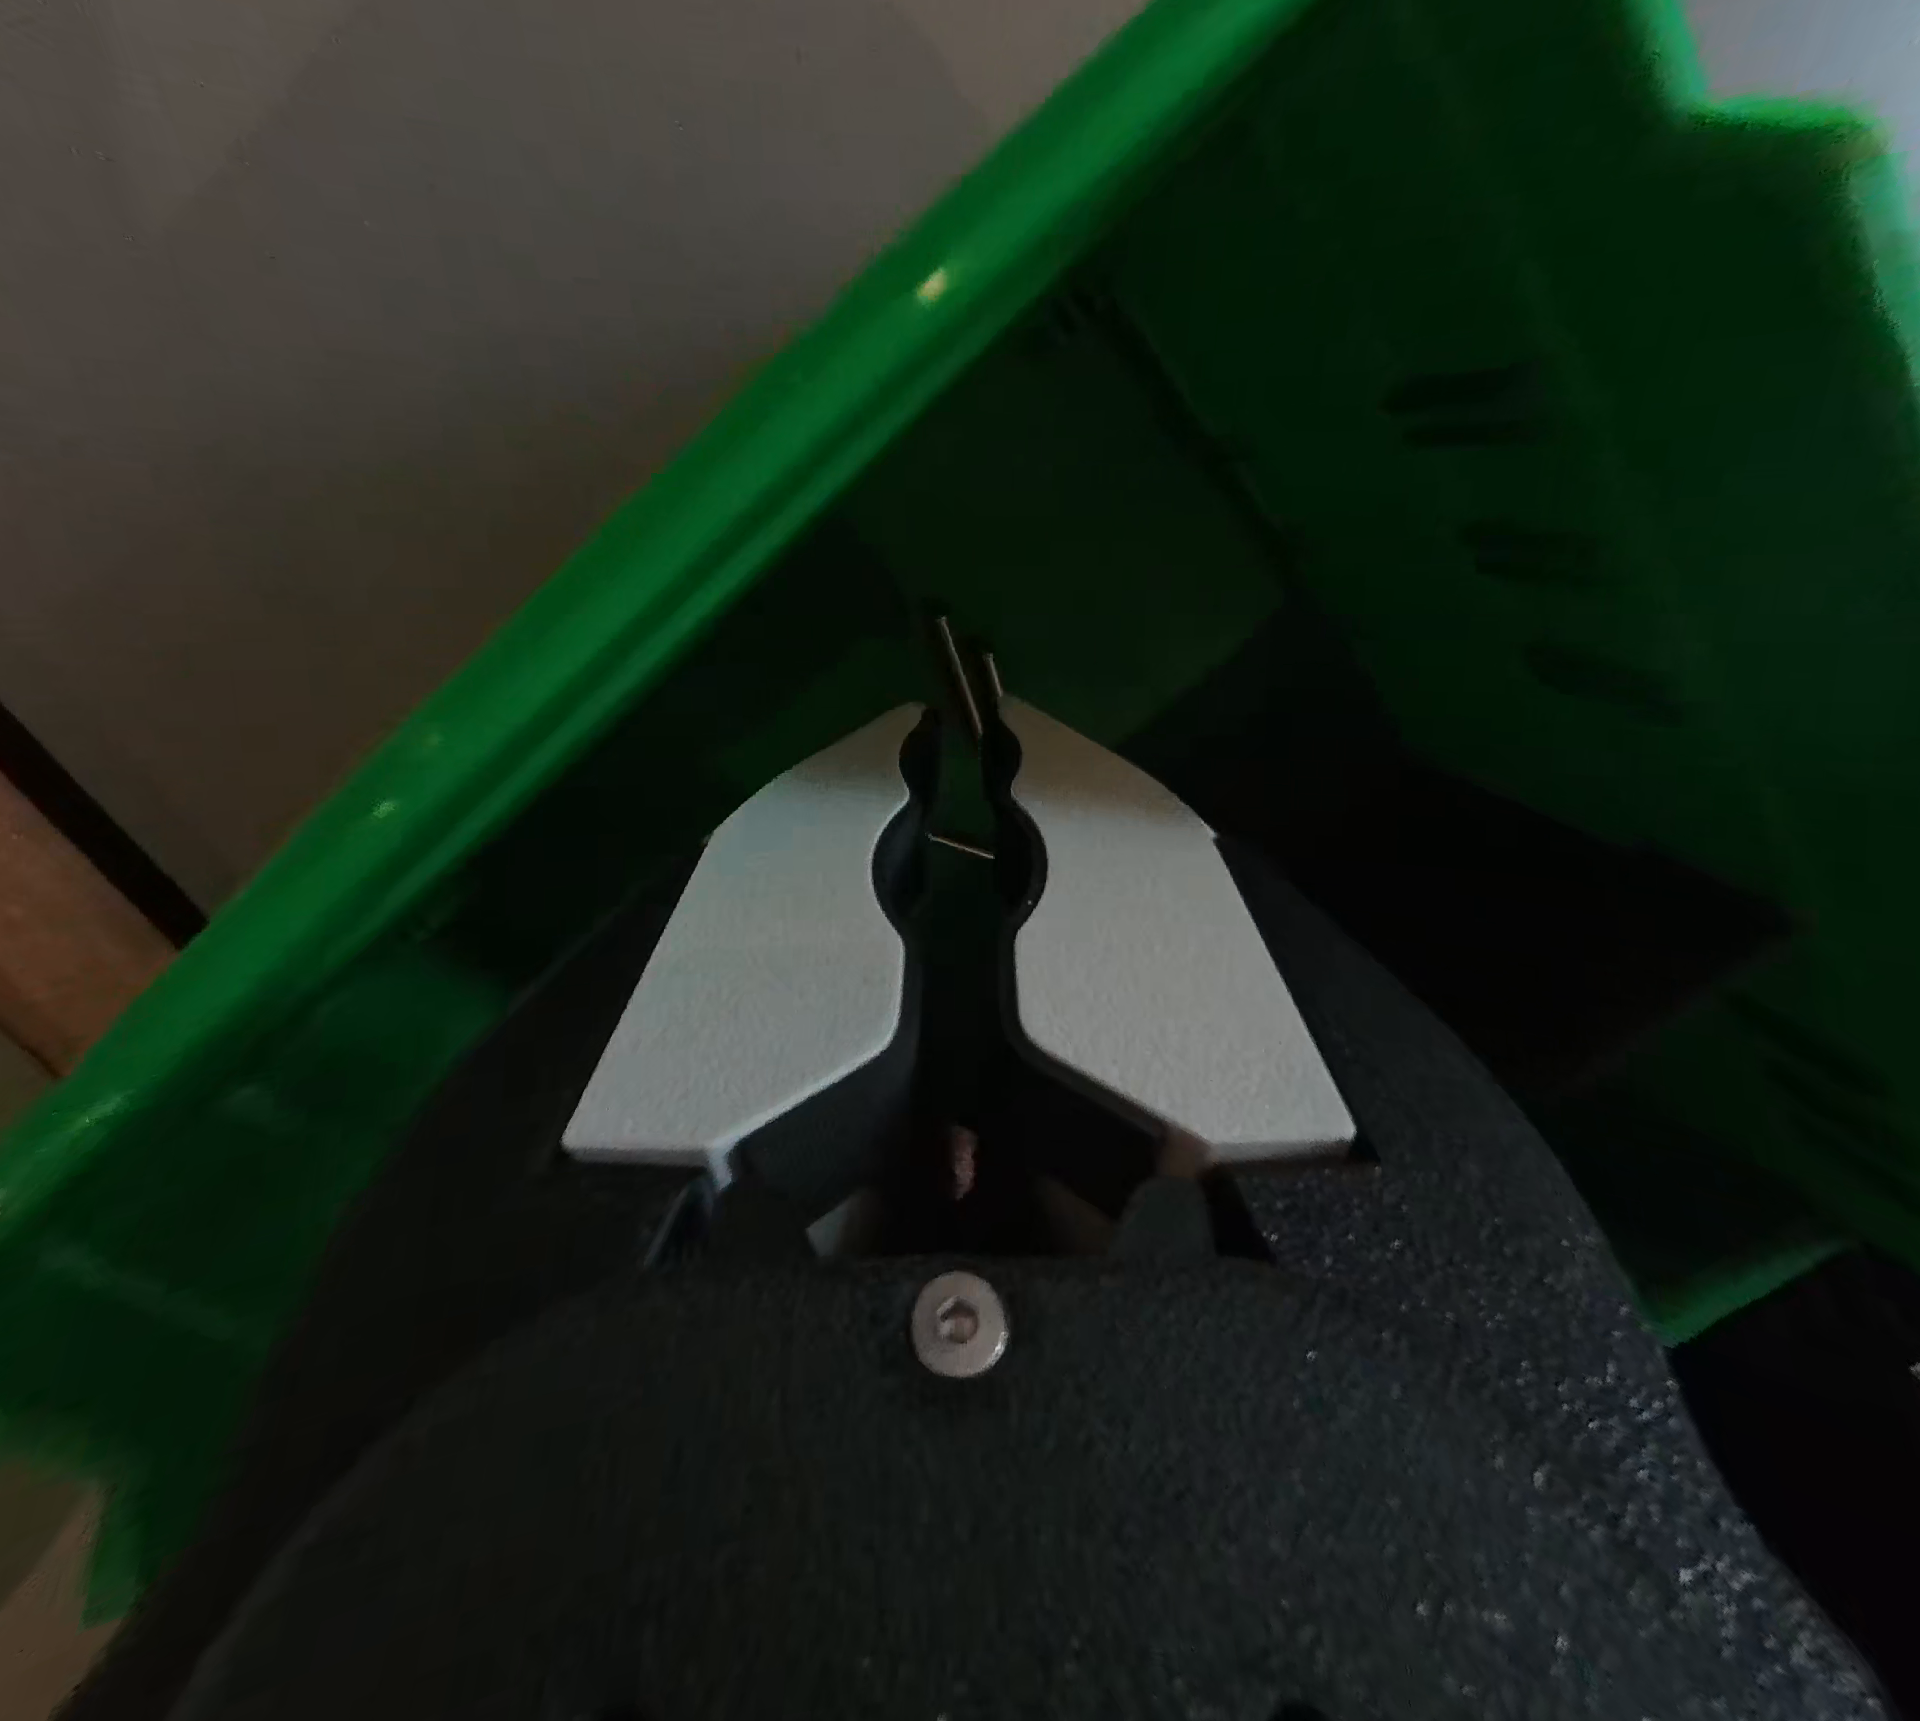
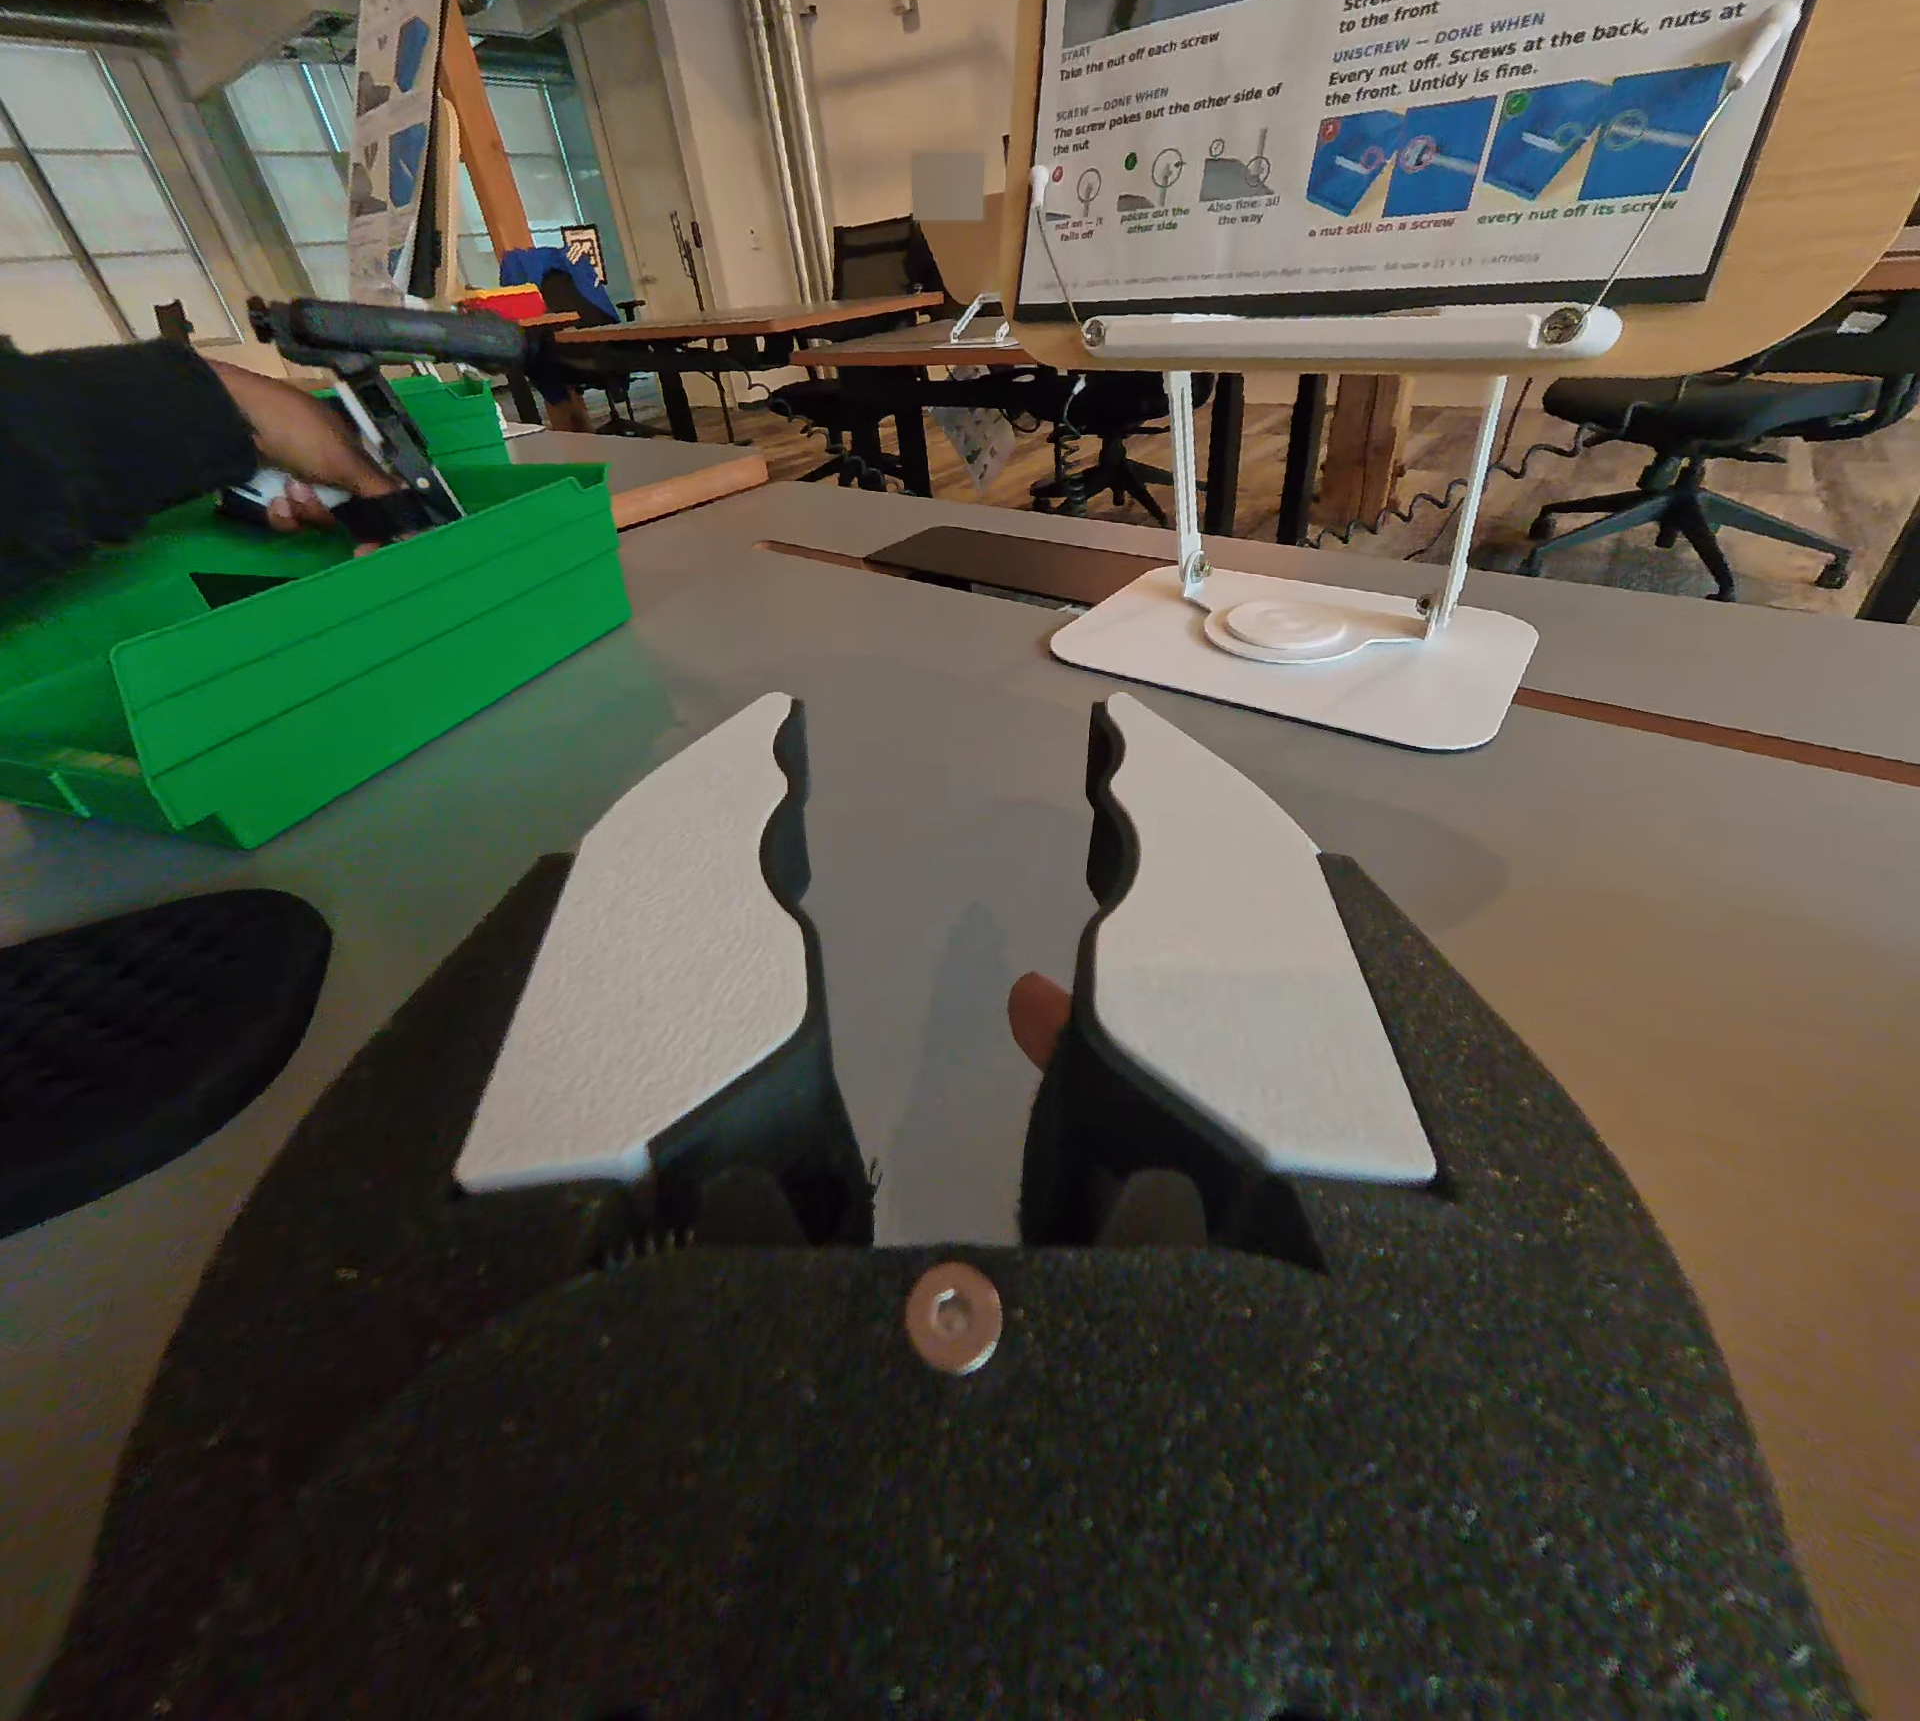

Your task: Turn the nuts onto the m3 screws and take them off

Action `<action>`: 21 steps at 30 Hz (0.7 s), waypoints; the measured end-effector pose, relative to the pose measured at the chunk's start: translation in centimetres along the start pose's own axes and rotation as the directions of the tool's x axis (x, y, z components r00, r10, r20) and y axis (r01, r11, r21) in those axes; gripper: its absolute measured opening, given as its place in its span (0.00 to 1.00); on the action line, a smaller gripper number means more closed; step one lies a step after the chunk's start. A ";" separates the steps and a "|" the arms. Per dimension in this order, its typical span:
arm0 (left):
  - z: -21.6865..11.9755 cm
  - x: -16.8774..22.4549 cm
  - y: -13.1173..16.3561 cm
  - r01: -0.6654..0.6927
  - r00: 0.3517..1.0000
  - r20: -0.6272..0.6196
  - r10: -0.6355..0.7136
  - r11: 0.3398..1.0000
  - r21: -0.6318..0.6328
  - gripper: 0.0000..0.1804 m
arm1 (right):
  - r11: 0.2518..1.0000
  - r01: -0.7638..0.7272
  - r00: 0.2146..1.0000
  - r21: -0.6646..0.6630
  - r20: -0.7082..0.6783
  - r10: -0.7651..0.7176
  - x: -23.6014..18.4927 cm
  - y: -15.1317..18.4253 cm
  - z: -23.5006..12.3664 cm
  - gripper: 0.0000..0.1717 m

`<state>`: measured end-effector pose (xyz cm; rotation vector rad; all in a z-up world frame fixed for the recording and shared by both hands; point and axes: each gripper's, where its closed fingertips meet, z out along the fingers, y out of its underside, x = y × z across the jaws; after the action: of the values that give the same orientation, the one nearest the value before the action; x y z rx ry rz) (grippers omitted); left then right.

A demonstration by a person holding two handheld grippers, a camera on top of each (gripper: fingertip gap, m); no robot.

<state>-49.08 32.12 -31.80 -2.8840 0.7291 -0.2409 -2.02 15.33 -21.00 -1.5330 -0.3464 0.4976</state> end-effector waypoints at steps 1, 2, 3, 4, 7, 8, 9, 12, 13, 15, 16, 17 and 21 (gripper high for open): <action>0.2 -0.1 0.1 0.001 1.000 0.002 -0.001 1.000 -0.009 0.04 | 1.000 -0.004 1.000 0.003 0.000 0.004 0.0 0.0 0.0 0.29; 0.4 -0.2 0.2 0.002 1.000 0.002 -0.002 1.000 -0.015 0.04 | 1.000 -0.005 1.000 0.004 0.000 0.005 0.0 -0.1 -0.1 0.29; 0.7 -0.1 0.2 0.003 1.000 -0.004 -0.003 1.000 -0.018 0.04 | 1.000 -0.006 1.000 0.006 0.000 0.006 0.1 -0.1 -0.1 0.29; 0.9 0.0 0.3 0.002 1.000 -0.012 -0.002 1.000 -0.022 0.04 | 1.000 -0.006 1.000 0.008 -0.001 0.006 0.1 -0.1 -0.1 0.29; 1.3 0.0 0.5 -0.003 1.000 -0.012 0.003 0.999 -0.032 0.05 | 1.000 -0.005 1.000 0.009 0.000 0.005 0.1 -0.2 -0.1 0.29; 1.4 0.0 0.5 -0.001 1.000 -0.014 0.000 1.000 -0.030 0.05 | 1.000 -0.004 1.000 0.010 0.000 0.004 0.0 -0.2 -0.1 0.29; 1.5 0.0 0.4 0.002 1.000 -0.015 -0.002 1.000 -0.027 0.05 | 1.000 -0.004 1.000 0.010 0.000 0.004 0.0 -0.2 -0.1 0.29; 1.6 -0.1 0.4 0.001 1.000 -0.011 -0.002 1.000 -0.022 0.04 | 1.000 -0.008 1.000 0.017 0.001 0.008 0.1 -0.3 -0.2 0.29; 1.7 -0.1 0.4 0.000 1.000 -0.012 0.000 1.000 -0.024 0.04 | 1.000 -0.010 1.000 0.020 0.001 0.010 0.1 -0.4 -0.2 0.29; 1.9 -0.2 0.6 -0.005 1.000 0.000 0.005 0.999 -0.034 0.04 | 1.000 -0.013 1.000 0.022 0.000 0.013 0.1 -0.4 -0.2 0.29; 1.9 -0.2 0.6 -0.005 1.000 0.005 0.006 0.999 -0.035 0.04 | 1.000 -0.015 1.000 0.021 0.000 0.015 0.1 -0.4 -0.2 0.29; 1.9 -0.2 0.6 -0.005 1.000 0.006 0.005 1.000 -0.031 0.04 | 1.000 -0.015 1.000 0.021 0.002 0.015 0.1 -0.4 -0.2 0.29; 2.0 -0.4 0.6 -0.014 0.999 0.029 0.014 1.000 -0.020 0.02 | 1.000 -0.010 1.000 0.022 0.001 0.010 0.1 -0.4 -0.2 0.29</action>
<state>-49.32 32.06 -33.88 -2.8933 0.7504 -0.1908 -1.81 15.17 -20.57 -1.5133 -0.3334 0.5083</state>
